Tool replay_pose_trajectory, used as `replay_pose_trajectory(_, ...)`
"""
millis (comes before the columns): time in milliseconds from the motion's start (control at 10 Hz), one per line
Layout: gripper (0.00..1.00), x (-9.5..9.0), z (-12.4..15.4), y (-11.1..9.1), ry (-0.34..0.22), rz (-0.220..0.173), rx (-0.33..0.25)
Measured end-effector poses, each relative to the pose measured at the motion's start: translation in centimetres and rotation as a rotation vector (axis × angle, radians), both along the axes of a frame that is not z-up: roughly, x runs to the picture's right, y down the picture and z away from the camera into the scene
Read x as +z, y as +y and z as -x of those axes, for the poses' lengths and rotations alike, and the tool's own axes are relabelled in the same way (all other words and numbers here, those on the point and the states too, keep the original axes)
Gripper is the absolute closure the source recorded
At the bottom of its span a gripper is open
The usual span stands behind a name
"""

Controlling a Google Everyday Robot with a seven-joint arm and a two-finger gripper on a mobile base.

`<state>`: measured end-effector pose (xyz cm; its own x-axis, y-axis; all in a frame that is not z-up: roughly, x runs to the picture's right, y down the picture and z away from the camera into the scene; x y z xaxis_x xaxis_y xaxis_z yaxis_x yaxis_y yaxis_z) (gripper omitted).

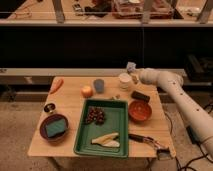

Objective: Place towel in paper cup

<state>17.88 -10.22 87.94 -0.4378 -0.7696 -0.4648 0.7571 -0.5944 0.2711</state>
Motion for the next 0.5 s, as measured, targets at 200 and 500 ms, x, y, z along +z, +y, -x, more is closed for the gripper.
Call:
replay_pose_trajectory(200, 1.0, 1.3, 1.6, 0.1, -0.006, 0.022, -0.04)
replay_pose_trajectory(500, 1.0, 2.7, 2.3, -0.1, -0.005, 0.041, -0.074)
